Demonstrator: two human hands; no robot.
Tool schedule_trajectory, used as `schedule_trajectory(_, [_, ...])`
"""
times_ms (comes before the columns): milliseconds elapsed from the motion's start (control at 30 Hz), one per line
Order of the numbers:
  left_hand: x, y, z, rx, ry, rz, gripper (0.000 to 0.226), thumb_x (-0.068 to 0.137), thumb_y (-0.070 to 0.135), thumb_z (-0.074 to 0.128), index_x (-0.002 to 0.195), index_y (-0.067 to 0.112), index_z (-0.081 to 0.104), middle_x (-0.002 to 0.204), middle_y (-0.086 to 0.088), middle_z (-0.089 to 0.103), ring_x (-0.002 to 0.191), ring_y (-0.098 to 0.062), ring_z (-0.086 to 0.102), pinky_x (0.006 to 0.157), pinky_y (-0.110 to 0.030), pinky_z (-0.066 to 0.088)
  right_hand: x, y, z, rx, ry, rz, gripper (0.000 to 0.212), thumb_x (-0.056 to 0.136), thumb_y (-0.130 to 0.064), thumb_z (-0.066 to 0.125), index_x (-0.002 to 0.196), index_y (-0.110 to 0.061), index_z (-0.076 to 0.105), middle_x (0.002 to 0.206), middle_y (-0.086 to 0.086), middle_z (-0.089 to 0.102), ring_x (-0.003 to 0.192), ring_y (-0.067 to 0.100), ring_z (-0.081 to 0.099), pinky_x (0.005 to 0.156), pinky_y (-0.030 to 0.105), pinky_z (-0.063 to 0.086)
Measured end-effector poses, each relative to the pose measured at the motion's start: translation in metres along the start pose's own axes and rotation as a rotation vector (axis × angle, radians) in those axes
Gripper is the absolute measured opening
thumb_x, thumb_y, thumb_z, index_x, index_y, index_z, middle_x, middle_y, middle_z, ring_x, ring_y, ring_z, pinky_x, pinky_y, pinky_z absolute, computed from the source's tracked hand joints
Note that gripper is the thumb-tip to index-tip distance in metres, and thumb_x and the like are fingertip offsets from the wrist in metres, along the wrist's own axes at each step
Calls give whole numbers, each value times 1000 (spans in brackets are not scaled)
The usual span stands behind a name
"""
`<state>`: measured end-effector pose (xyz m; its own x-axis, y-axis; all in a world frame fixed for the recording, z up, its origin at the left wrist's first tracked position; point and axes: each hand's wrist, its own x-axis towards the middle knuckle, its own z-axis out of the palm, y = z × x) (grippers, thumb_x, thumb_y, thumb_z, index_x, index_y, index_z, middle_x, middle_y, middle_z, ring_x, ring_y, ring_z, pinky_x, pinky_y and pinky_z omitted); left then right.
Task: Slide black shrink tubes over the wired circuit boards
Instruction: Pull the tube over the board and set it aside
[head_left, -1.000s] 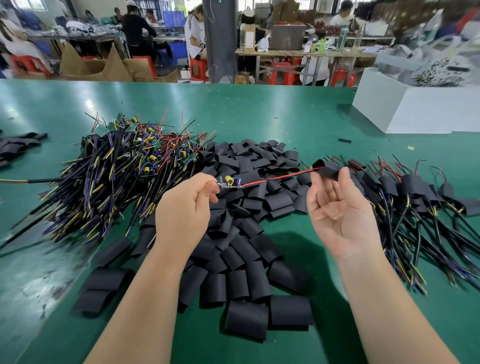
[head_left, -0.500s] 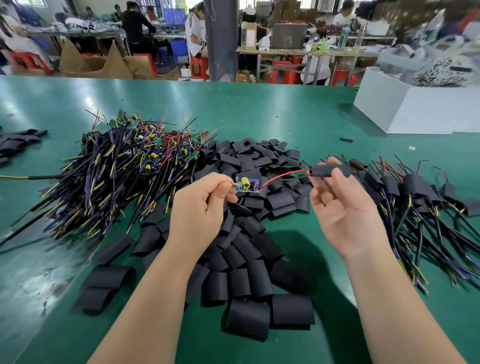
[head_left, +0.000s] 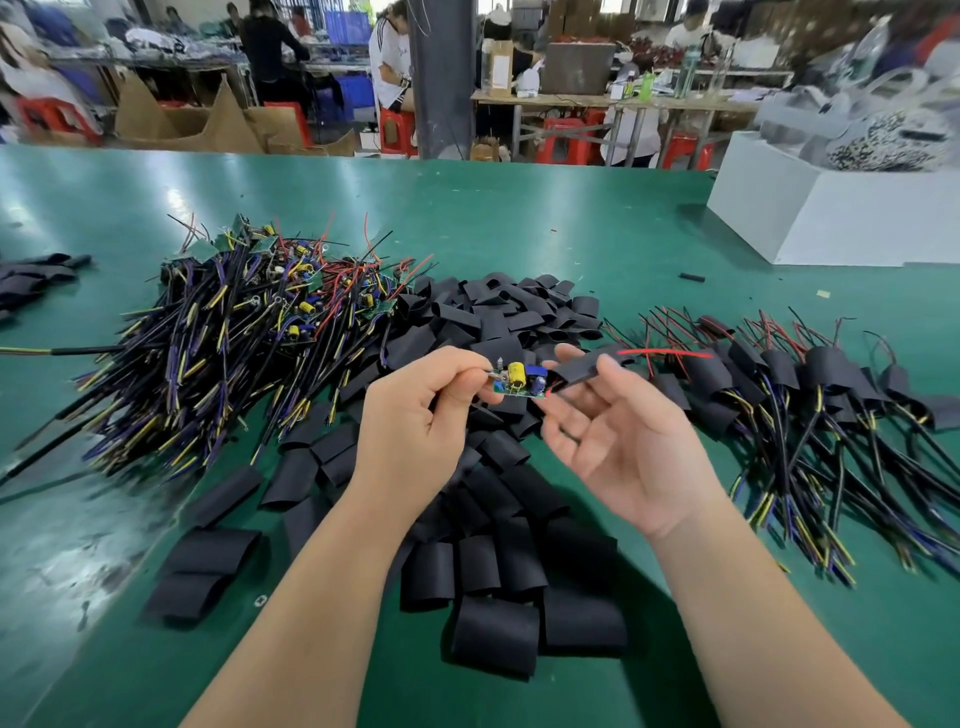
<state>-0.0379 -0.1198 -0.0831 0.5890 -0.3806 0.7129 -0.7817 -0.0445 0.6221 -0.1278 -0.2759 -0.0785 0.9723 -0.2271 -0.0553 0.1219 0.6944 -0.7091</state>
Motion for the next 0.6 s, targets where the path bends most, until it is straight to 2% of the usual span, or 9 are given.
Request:
schedule_trajectory(100, [0, -1, 0, 15, -6, -32, 19, 98, 22, 47, 89, 23, 64, 74, 18, 65, 49, 2, 44, 49, -8, 28, -1, 4, 4, 57, -51, -30, 25, 78, -23, 69, 103, -18, 72, 98, 4, 74, 85, 17, 72, 68, 26, 57])
schedule_trajectory(200, [0, -1, -1, 14, -13, -56, 17, 97, 28, 46, 89, 30, 61, 78, 16, 68, 45, 0, 42, 46, -8, 27, -3, 3, 4, 13, -90, -118, 26, 78, -17, 69, 104, -16, 66, 109, 6, 72, 85, 14, 71, 70, 26, 57])
schedule_trajectory(300, [1, -1, -3, 14, -15, -89, 19, 97, 26, 48, 88, 39, 59, 77, 18, 67, 45, -4, 43, 46, -11, 29, -3, 2, 4, -89, -82, -200, 22, 78, -8, 60, 95, -16, 72, 107, 8, 73, 84, 15, 71, 70, 24, 56])
schedule_trajectory(433, [3, 1, -5, 10, -1, -90, 23, 96, 23, 47, 86, 41, 57, 76, 27, 62, 51, -13, 45, 46, -17, 31, -5, 0, 0, -282, -44, -269, 32, 69, 1, 65, 97, -13, 70, 98, 13, 70, 82, 20, 70, 71, 26, 56])
schedule_trajectory(500, [3, 1, -4, -5, -2, -100, 21, 96, 22, 47, 87, 37, 59, 77, 25, 65, 51, -24, 44, 46, -28, 34, -6, -1, 0, -341, -55, -264, 38, 68, 1, 66, 104, -10, 64, 91, 8, 73, 82, 19, 71, 69, 24, 56])
schedule_trajectory(600, [2, 0, -2, -21, -3, -118, 22, 95, 22, 47, 87, 38, 59, 81, 22, 69, 47, -23, 41, 46, -30, 35, -9, -1, 3, -316, -64, -229, 40, 66, -7, 70, 105, -9, 61, 90, 6, 75, 86, 21, 73, 62, 21, 56])
